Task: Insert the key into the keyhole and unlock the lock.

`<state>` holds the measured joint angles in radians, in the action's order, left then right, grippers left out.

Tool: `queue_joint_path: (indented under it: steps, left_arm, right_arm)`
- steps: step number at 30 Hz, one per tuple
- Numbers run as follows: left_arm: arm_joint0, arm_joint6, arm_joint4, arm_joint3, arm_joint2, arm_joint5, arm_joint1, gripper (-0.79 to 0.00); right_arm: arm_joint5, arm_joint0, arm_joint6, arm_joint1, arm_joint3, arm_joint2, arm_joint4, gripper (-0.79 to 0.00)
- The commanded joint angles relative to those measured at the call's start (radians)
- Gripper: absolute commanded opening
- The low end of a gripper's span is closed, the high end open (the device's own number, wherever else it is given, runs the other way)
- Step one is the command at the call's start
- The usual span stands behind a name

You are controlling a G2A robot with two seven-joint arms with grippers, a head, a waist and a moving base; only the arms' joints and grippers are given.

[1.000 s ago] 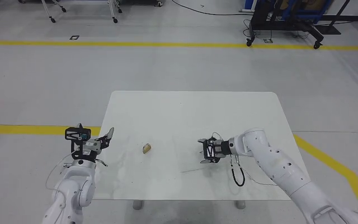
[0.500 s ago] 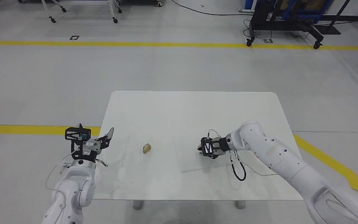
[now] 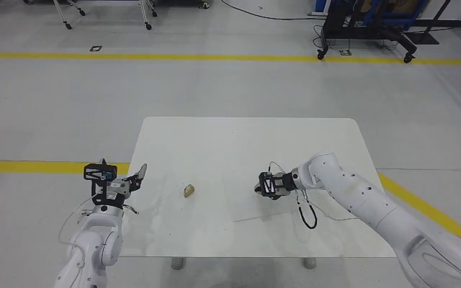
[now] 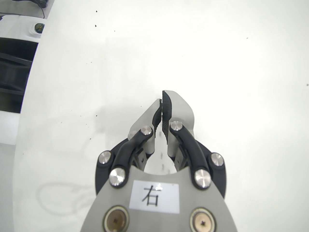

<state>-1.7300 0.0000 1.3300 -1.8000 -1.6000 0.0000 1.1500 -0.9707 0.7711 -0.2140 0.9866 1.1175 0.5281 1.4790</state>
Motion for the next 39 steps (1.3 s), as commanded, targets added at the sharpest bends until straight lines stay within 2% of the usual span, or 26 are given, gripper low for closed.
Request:
queue_joint_path:
  steps: [1,4,8,18,21,25,28,31,36,39]
  left_arm:
    - [0.0,0.0,0.0,0.0,0.0,0.0,0.0,0.0]
    - [0.0,0.0,0.0,0.0,0.0,0.0,0.0,0.0]
    - [0.0,0.0,0.0,0.0,0.0,0.0,0.0,0.0]
    - [0.0,0.0,0.0,0.0,0.0,0.0,0.0,0.0]
    - [0.0,0.0,0.0,0.0,0.0,0.0,0.0,0.0]
    - [0.0,0.0,0.0,0.0,0.0,0.0,0.0,0.0]
    - [0.0,0.0,0.0,0.0,0.0,0.0,0.0,0.0]
    - [0.0,0.0,0.0,0.0,0.0,0.0,0.0,0.0]
    - [0.0,0.0,0.0,0.0,0.0,0.0,0.0,0.0]
    - [-0.008,0.03,-0.188,0.027,-0.052,-0.09,0.002,0.0]
  right_arm:
    - [0.039,0.025,-0.045,-0.017,0.022,0.029,0.011,-0.785]
    - [0.035,0.062,-0.106,-0.042,0.029,0.083,-0.026,-0.785]
    - [-0.025,0.114,-0.223,-0.071,0.037,0.143,-0.083,-0.785]
    - [-0.042,0.125,-0.236,-0.07,0.053,0.137,-0.094,-0.785]
    - [-0.042,0.139,-0.33,-0.067,0.015,0.148,-0.142,-0.785]
    - [-0.042,0.164,-0.594,-0.06,-0.011,0.13,-0.229,-0.785]
    - [-0.042,0.192,-0.594,-0.056,-0.002,0.13,-0.458,-0.785]
    - [-0.042,0.205,-0.594,-0.06,0.01,0.117,-0.574,-0.785]
    - [-0.042,0.205,-0.594,-0.06,0.01,0.117,-0.574,-0.785]
    - [-0.042,0.205,-0.594,-0.06,0.01,0.117,-0.574,-0.785]
